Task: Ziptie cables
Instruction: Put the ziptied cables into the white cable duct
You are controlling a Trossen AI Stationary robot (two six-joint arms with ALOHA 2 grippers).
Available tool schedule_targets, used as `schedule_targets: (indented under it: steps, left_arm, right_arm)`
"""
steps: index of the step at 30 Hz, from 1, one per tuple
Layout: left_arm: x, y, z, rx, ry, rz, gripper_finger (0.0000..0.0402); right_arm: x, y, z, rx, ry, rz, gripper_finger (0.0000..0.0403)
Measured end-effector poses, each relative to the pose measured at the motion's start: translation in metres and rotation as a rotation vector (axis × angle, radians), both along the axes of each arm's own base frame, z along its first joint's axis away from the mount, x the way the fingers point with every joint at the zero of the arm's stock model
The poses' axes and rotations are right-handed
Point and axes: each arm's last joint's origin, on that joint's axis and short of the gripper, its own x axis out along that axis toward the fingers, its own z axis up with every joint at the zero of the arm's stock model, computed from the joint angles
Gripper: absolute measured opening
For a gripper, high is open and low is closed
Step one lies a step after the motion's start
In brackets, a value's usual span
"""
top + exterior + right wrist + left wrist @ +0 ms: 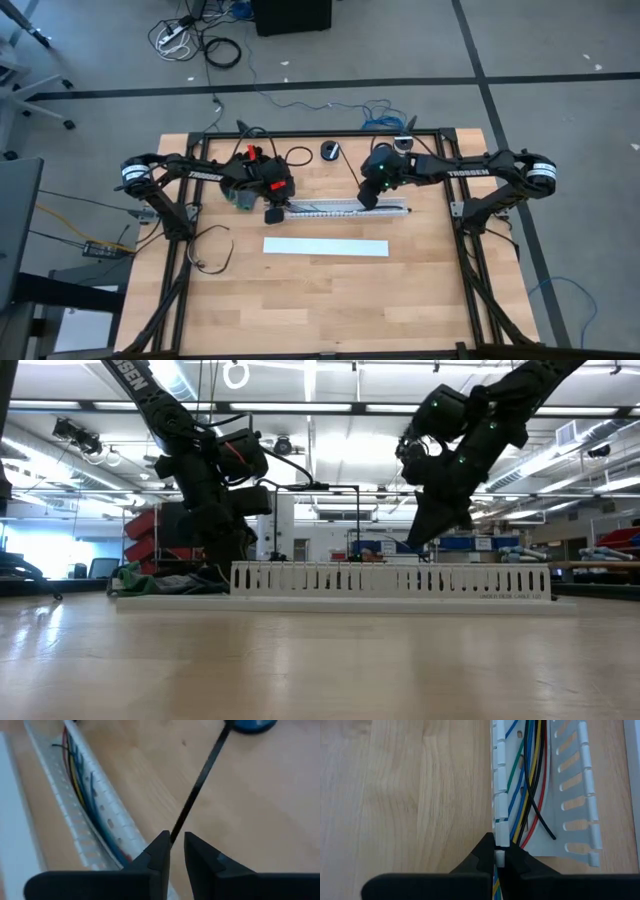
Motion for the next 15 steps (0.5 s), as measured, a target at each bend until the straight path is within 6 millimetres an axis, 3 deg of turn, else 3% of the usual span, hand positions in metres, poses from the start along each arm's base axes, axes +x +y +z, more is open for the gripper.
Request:
schedule_targets:
  steps: [5, 15]
  left_arm:
    - [0.0, 0.0, 0.0, 0.0, 0.0, 0.0, 0.0]
    - [0.0, 0.0, 0.0001, 0.001, 0.0, 0.0, 0.0]
  right_arm:
    - [0.0037, 0.001, 0.0053, -0.013, -0.02, 0.004, 0.008]
    - [0.0017, -0.0002, 0.0032, 0.063, -0.032, -0.074, 0.0191]
